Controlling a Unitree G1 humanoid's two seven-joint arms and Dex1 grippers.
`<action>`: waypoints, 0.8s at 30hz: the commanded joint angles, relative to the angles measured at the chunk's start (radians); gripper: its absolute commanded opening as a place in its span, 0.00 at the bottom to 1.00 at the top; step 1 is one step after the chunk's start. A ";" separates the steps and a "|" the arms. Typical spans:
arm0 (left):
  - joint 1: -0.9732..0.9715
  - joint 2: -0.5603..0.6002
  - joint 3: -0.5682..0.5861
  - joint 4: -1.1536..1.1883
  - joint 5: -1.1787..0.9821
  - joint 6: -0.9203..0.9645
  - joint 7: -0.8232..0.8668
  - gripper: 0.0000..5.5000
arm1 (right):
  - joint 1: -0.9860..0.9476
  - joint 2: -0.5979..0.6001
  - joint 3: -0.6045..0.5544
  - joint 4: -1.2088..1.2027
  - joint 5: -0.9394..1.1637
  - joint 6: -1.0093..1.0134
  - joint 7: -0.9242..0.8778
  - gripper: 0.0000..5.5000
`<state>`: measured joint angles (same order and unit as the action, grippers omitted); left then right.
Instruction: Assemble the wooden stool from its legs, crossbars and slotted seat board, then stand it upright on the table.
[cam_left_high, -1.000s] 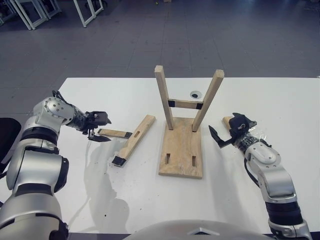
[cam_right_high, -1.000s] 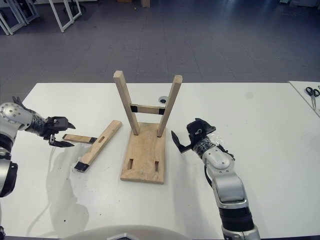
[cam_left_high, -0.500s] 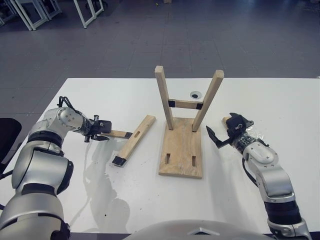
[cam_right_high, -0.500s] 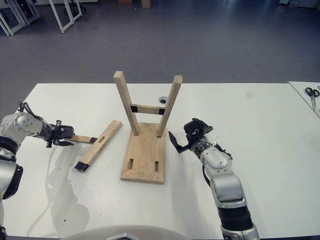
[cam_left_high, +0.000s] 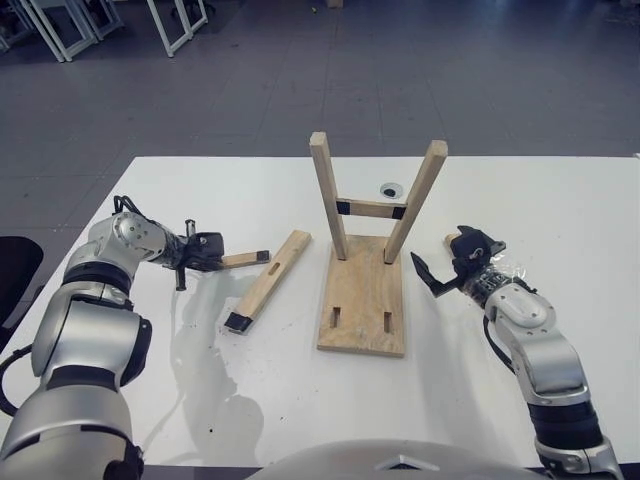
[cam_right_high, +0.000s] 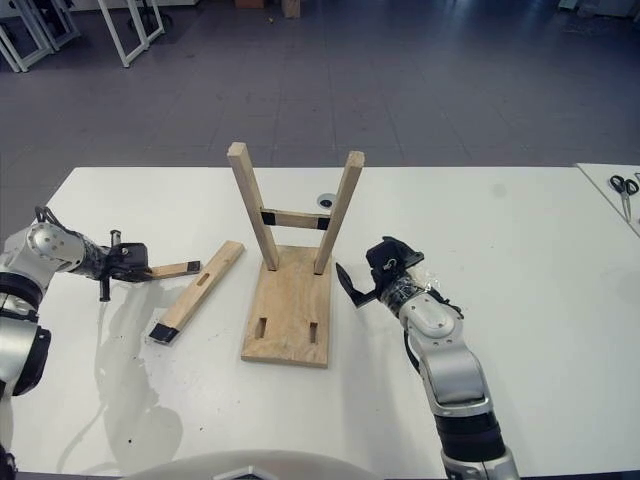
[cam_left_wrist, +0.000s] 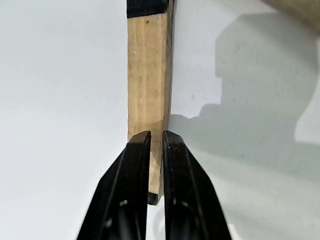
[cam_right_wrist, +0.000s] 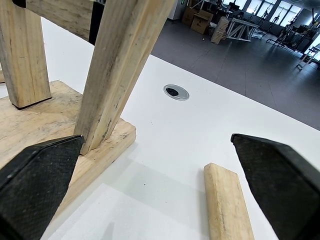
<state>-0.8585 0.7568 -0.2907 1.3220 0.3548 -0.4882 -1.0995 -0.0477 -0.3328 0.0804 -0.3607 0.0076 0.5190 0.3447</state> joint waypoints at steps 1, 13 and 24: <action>0.040 0.034 0.091 -0.040 -0.092 -0.040 -0.012 0.02 | 0.019 0.002 -0.079 -0.062 0.061 0.073 -0.002 1.00; 0.069 0.029 0.104 -0.072 -0.096 -0.014 0.000 0.19 | 0.009 -0.013 -0.084 -0.096 0.108 0.149 0.001 1.00; 0.050 0.060 0.091 -0.027 -0.071 0.036 -0.091 0.49 | 0.035 -0.030 -0.045 -0.101 0.102 0.134 0.008 1.00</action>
<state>-0.7864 0.7955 -0.2010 1.2890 0.2787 -0.4593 -1.1782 -0.0199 -0.3552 0.0263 -0.4598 0.1128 0.6553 0.3503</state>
